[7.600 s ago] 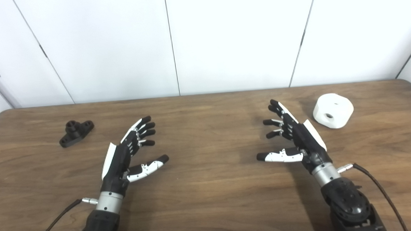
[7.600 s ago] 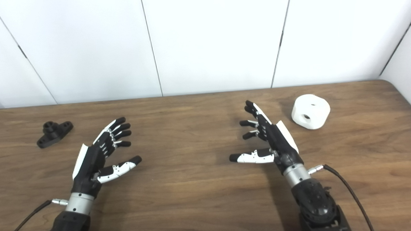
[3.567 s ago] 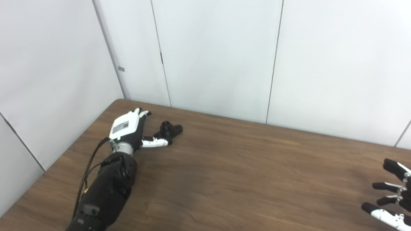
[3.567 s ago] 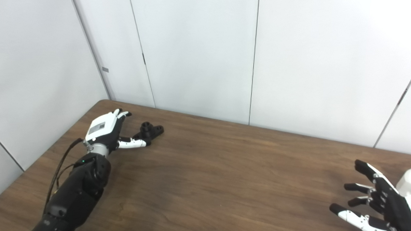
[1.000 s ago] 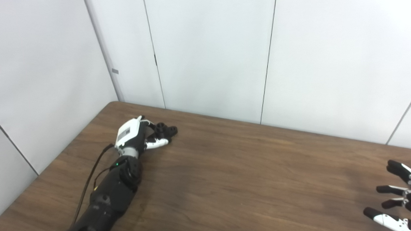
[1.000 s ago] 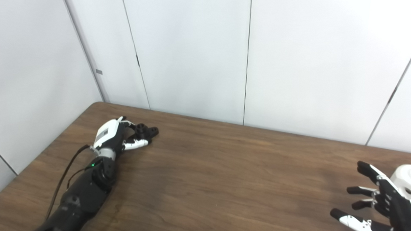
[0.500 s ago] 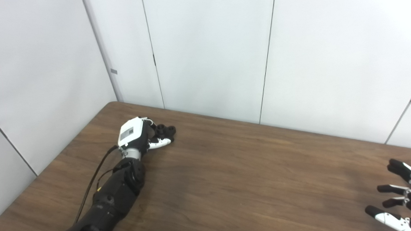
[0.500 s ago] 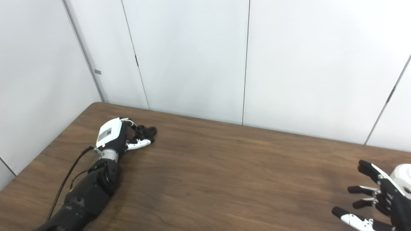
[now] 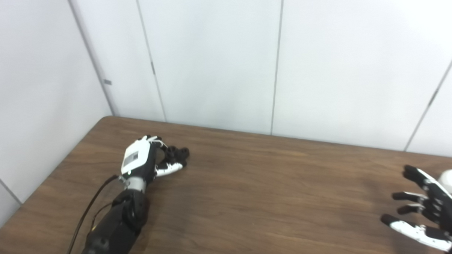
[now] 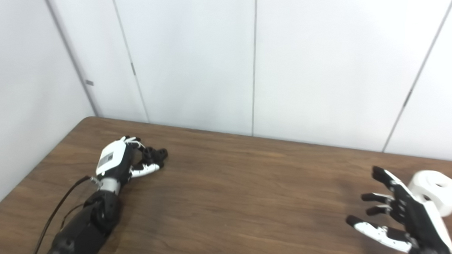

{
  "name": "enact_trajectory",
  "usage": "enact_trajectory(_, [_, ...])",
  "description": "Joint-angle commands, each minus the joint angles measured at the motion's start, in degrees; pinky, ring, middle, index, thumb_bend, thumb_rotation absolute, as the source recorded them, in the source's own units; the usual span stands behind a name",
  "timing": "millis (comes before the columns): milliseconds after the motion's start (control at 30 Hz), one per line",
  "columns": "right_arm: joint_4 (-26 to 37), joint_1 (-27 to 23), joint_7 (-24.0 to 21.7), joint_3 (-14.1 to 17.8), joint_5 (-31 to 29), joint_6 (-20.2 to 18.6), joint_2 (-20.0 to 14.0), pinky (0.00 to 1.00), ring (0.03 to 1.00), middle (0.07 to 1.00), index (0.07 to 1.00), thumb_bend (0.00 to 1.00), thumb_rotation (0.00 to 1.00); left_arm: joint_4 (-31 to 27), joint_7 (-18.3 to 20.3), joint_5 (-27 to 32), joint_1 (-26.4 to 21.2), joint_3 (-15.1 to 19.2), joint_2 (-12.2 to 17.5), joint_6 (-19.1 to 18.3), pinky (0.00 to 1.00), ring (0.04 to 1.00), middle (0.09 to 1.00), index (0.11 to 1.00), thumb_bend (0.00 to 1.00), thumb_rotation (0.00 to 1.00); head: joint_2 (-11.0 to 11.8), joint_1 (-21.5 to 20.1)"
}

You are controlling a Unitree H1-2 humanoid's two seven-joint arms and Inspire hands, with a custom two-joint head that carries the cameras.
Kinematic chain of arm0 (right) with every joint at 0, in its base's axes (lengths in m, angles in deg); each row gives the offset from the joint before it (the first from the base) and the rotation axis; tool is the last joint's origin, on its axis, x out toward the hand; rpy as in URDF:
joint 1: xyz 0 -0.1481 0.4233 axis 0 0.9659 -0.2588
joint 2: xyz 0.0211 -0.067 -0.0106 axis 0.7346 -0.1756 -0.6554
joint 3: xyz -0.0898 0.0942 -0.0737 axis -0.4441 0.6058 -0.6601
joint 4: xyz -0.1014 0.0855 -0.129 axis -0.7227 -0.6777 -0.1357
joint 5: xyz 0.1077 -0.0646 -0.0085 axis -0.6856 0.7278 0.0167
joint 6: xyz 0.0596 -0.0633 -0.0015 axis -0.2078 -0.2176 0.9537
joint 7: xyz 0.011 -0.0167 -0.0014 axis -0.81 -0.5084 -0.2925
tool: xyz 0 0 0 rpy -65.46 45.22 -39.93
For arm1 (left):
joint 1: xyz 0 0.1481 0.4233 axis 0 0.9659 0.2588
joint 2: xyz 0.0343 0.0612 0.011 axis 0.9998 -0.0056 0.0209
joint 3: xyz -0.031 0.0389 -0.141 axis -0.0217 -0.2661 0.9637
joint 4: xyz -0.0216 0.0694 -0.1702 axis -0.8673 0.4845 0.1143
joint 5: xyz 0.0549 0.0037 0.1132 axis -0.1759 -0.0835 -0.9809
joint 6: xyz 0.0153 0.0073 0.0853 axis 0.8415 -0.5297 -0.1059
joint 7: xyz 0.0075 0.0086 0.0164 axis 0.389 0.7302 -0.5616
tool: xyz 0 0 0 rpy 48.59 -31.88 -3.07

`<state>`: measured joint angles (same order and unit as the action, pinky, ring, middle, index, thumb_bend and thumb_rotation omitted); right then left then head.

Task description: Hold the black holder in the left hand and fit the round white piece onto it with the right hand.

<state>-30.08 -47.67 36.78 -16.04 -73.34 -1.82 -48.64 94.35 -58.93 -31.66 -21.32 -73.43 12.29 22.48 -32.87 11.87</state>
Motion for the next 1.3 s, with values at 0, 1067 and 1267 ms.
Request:
enact_trajectory(0, [-0.4, -1.5, 0.8, 0.2, 0.2, 4.3, -0.5, 0.55, 0.675, 0.879, 0.881, 0.55, 0.00, -2.2, 5.7, 0.1, 1.7, -3.9, -2.9, 4.6, 1.00, 0.979, 0.893, 0.484, 0.52, 0.06, -0.2, -1.0])
enact_trajectory(1067, [-5.3, -2.0, 1.1, 0.8, 0.7, 13.0, 0.0, 0.49, 0.639, 0.863, 0.855, 0.58, 0.12, -4.5, 19.1, -11.2, 4.1, -25.3, -7.7, 18.7, 0.95, 0.981, 0.906, 0.483, 0.52, 0.06, -3.6, -10.5])
enact_trajectory(1267, [-5.4, -2.6, 0.9, 0.8, 0.7, 13.5, -0.3, 0.49, 0.634, 0.864, 0.855, 0.59, 0.17, -3.7, 18.4, -12.9, 3.8, -27.1, -7.4, 17.5, 0.95, 0.978, 0.902, 0.484, 0.52, 0.06, -3.7, -10.9])
